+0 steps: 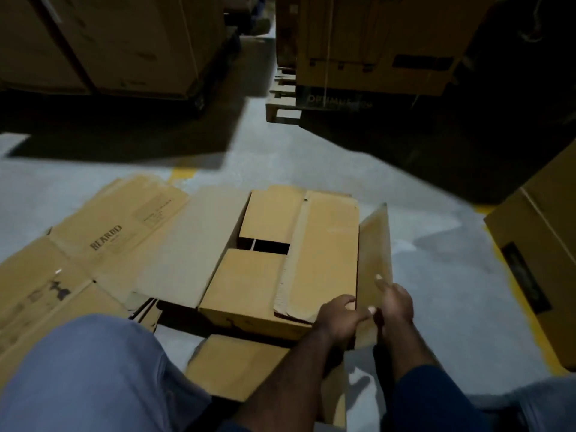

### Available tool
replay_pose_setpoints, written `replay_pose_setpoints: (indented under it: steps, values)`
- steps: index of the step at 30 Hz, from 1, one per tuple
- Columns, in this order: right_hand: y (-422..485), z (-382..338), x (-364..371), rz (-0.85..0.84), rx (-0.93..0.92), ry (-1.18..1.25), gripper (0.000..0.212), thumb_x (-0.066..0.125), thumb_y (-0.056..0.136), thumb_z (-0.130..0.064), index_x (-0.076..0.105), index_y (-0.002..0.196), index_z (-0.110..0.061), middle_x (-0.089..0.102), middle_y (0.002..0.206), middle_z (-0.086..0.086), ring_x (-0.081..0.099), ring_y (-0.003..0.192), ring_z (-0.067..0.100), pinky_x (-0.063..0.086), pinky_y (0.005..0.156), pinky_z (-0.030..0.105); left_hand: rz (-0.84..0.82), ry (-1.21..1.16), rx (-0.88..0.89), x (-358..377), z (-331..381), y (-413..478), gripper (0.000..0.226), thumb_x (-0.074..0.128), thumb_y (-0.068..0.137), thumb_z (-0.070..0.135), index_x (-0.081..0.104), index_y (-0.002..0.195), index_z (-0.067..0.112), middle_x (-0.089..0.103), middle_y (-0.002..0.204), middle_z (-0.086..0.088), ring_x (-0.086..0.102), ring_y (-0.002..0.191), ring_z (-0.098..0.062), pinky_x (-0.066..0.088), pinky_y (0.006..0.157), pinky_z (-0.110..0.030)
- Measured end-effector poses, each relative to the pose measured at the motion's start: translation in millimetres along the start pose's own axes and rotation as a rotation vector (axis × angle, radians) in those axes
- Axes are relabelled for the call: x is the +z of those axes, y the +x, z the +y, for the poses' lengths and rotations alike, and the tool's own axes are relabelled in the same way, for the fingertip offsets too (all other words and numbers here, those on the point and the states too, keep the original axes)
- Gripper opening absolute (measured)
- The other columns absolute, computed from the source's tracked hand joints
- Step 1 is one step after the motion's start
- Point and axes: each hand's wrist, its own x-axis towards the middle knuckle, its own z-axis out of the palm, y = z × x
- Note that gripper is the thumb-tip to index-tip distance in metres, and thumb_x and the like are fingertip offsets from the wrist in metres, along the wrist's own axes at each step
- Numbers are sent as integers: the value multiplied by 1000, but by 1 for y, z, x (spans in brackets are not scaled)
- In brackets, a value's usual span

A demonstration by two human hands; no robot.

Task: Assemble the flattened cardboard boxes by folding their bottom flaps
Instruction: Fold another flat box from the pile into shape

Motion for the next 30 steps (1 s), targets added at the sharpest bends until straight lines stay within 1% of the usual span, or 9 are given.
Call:
replay_pose_setpoints:
  steps: [2, 4, 8, 13, 16, 18, 21, 25, 30]
  values:
    - [-31, -19, 1, 76, -68, -156, 61, 66, 94, -45, 54, 147, -15, 55, 148, 13, 52, 132, 39, 44, 109, 46, 29, 13, -44, -7, -17, 4, 70, 70, 88, 55, 49, 148, 26, 53, 147, -3, 58, 122, -22, 50, 92, -24]
    - [-37, -14, 5, 56, -110, -245, 57, 66, 99, -33, 51, 150, -13, 53, 150, 14, 50, 134, 37, 43, 107, 41, 116, 55, -68, -20, -34, 10, 63, 71, 88, 48, 53, 144, 25, 57, 142, -4, 60, 120, -23, 50, 91, -26]
    - [-49, 20, 32, -200, -66, -398, 73, 75, 93, -35, 44, 154, -11, 49, 153, 13, 51, 134, 33, 45, 100, 32, 502, 70, -177, -80, -81, 14, 38, 66, 93, 29, 63, 128, 16, 65, 128, -9, 64, 106, -27, 55, 86, -32]
    - [-60, 59, 61, -316, -121, -689, 97, 81, 82, -49, 30, 160, -22, 37, 158, 14, 42, 138, 35, 45, 110, 41, 841, -230, -518, -157, -134, 22, 58, 71, 89, 24, 48, 138, 4, 48, 135, -21, 57, 95, -35, 52, 70, -41]
    - [-65, 62, 70, -282, -187, -894, 101, 80, 80, -52, 22, 161, -33, 14, 166, 10, 20, 148, 36, 37, 116, 51, 824, -493, -576, -176, -149, 31, 75, 79, 86, 24, 38, 145, 4, 47, 138, -23, 57, 99, -37, 54, 78, -47]
    - [-66, 64, 74, -287, -244, -974, 103, 81, 79, -52, 18, 160, -38, 2, 168, 9, 9, 151, 37, 31, 119, 55, 735, -567, -514, -180, -158, 42, 82, 82, 83, 25, 37, 148, 6, 49, 140, -22, 55, 116, -41, 54, 88, -51]
    - [-63, 69, 78, -307, -281, -1062, 103, 81, 81, -48, 15, 160, -40, -9, 169, 9, -2, 153, 39, 20, 123, 56, 623, -610, -441, -173, -167, 55, 80, 83, 80, 28, 43, 147, 10, 50, 143, -17, 51, 123, -41, 51, 95, -56]
    - [-59, 77, 80, -293, -319, -1093, 103, 82, 83, -36, 14, 161, -39, -14, 168, 10, -2, 154, 38, 20, 125, 54, 774, -690, -363, -187, -171, 57, 76, 80, 85, 24, 43, 151, 13, 38, 154, -13, 43, 134, -41, 43, 107, -54]
    - [-60, 76, 75, -313, -284, -1117, 99, 80, 85, -28, 15, 159, -39, -11, 169, 10, 1, 154, 37, 22, 123, 56, 685, -884, -312, -198, -183, 59, 58, 75, 84, 28, 59, 137, 13, 47, 149, -15, 42, 137, -41, 36, 114, -58]
